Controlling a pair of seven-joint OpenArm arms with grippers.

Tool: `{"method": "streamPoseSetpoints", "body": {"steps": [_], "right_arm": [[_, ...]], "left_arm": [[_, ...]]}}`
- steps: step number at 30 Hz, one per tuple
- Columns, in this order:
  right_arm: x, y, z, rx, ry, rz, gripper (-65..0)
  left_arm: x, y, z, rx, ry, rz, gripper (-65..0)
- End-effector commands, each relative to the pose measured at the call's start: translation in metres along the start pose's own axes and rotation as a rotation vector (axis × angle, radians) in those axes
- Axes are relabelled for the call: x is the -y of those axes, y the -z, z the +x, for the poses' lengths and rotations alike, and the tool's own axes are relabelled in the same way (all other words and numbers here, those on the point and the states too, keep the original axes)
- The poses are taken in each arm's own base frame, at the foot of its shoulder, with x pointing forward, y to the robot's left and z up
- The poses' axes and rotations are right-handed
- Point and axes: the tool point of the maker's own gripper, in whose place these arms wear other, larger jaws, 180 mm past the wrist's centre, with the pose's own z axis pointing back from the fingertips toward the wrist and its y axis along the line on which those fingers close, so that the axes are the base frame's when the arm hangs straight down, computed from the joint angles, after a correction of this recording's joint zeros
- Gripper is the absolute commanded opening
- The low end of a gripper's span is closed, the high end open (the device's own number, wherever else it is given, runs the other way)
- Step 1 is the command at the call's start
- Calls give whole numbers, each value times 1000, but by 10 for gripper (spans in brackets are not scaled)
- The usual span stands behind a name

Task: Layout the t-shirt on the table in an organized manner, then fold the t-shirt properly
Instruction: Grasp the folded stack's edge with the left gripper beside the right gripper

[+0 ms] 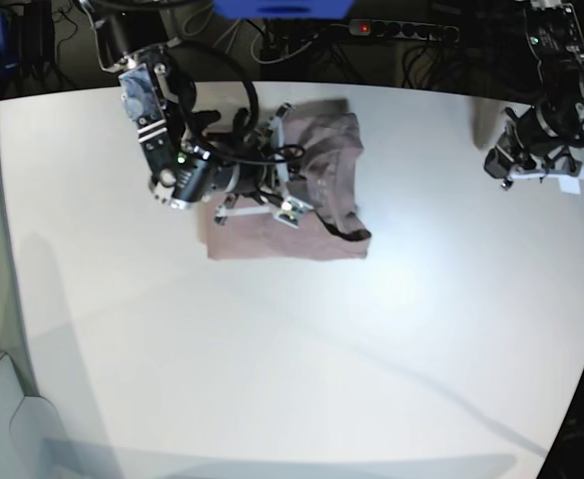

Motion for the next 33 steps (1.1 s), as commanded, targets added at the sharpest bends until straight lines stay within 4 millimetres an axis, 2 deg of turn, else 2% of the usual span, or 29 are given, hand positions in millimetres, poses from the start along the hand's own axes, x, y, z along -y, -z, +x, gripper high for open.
{"method": "streamPoseSetpoints", "body": {"steps": [1, 3, 6, 7, 9, 13, 16, 19, 20, 22, 24, 27, 28, 31, 33], "right_arm": [[3, -9, 20, 68, -14, -15, -650], [6, -27, 29, 99, -54, -61, -650], [5, -69, 47, 148, -145, -160, -650], [6, -78, 48, 145, -163, -186, -650], [13, -81, 43, 115, -157, -206, -650], [32, -86, 10, 70, -44, -245, -650], [43, -93, 0, 64, 0, -277, -650], [53, -99, -9, 52, 28, -307, -650], [55, -101, -17, 35, 39, -313, -650], [55, -102, -23, 25, 47, -315, -650], [56, -103, -28, 10, 42, -318, -650], [59, -105, -32, -3, 36, -326, -650], [61, -106, -33, -6, 37, -330, -650], [70, -113, -40, -12, 62, -358, -650], [73, -116, -43, -15, 70, -370, -650]], "left_arm": [[11, -3, 0, -6, 40, -23, -650], [21, -2, -2, -12, 63, -43, -650], [27, 1, -4, -6, 40, -65, -650], [35, 3, -3, 3, 25, -87, -650], [40, 5, 1, 19, -20, -107, -647], [40, 7, -2, 37, -84, -120, -645], [52, 9, 7, 55, -94, -148, -645], [57, 15, 2, 49, -139, -168, -638], [54, 13, 5, 61, -158, -168, -619], [55, 13, 5, 76, -205, -183, -532], [59, 14, 4, 76, -220, -198, -382], [93, 22, -18, -50, -140, -260, -171], [104, 22, -22, -85, -84, -285, -137], [146, 23, -44, -164, 161, -402, -144], [165, 23, -57, -187, 292, -464, -170]]}}
